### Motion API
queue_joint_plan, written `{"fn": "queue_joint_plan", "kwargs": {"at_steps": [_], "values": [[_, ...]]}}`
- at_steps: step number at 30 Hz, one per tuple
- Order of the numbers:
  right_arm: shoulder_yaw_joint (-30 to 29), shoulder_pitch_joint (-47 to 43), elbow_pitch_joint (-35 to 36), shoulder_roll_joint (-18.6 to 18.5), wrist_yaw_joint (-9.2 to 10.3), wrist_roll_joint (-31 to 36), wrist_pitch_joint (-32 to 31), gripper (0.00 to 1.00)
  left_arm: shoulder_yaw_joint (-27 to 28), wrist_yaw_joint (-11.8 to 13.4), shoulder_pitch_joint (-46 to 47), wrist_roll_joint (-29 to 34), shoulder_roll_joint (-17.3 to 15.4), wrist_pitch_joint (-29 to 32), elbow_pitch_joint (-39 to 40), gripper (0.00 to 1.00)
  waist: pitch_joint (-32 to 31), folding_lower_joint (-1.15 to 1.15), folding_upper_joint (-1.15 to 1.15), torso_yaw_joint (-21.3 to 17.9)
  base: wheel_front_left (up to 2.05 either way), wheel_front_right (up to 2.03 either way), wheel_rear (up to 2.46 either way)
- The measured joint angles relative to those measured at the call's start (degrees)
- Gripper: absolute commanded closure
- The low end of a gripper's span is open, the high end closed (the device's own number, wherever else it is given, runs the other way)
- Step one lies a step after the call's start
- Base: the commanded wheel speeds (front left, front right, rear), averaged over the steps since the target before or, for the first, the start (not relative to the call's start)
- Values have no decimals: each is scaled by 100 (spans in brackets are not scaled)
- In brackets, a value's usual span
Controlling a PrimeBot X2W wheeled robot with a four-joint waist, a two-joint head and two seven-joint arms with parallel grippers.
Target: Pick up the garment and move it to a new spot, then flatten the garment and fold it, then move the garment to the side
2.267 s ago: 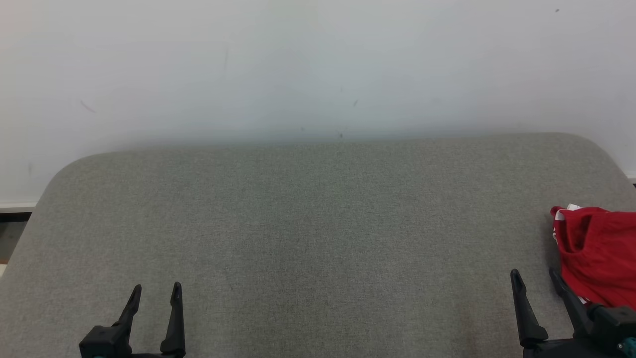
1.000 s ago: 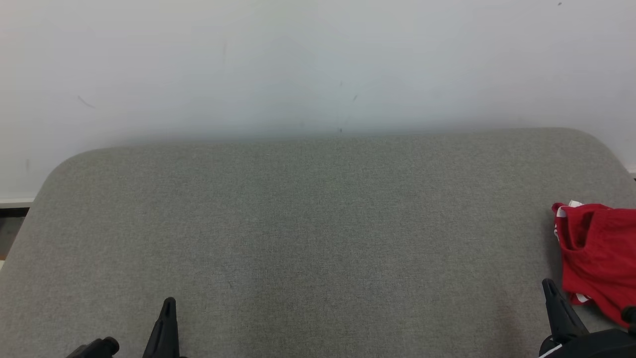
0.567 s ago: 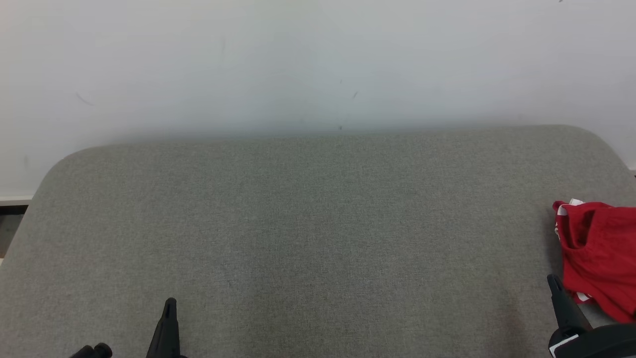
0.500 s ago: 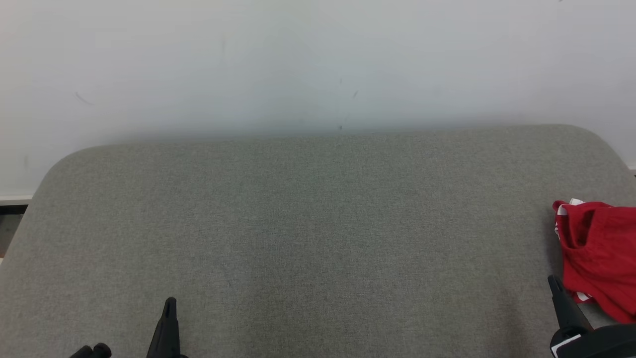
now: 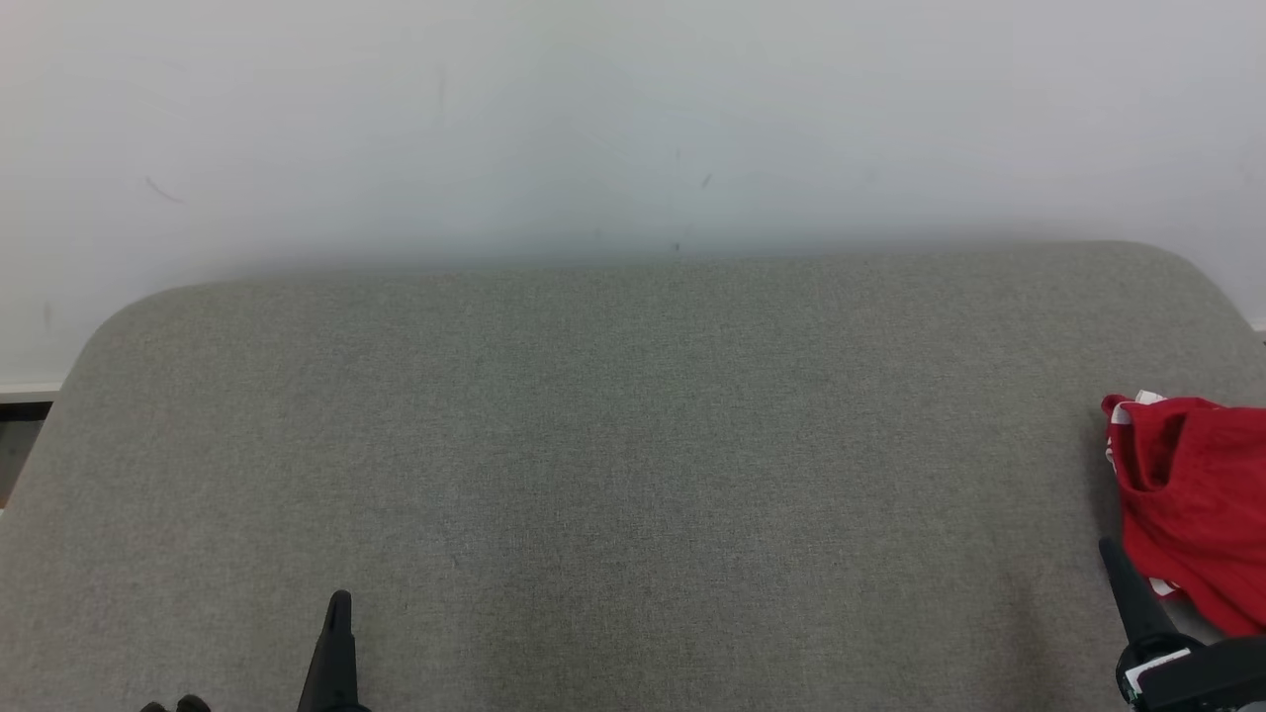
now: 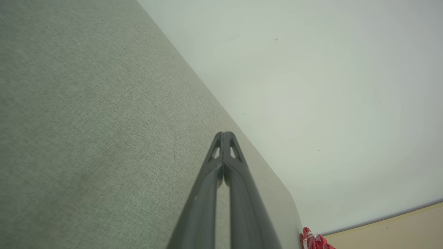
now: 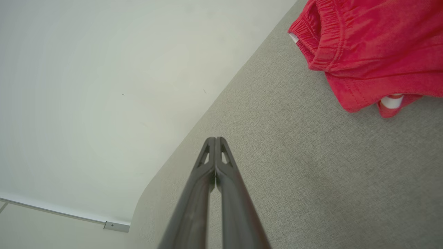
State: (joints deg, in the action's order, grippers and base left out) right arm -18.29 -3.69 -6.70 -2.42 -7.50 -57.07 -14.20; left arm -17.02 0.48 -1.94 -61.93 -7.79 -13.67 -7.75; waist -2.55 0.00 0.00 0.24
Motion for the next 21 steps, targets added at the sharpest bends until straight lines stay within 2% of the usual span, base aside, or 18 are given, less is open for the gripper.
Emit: {"fn": "queue_joint_plan", "kwargs": {"at_steps": [21], "values": [[-249, 195, -132, -8, 1, -1225, -449, 100, 168, -279, -110, -1068, 179, 11, 205, 100, 75, 0, 0, -7, 0, 0, 0]]}}
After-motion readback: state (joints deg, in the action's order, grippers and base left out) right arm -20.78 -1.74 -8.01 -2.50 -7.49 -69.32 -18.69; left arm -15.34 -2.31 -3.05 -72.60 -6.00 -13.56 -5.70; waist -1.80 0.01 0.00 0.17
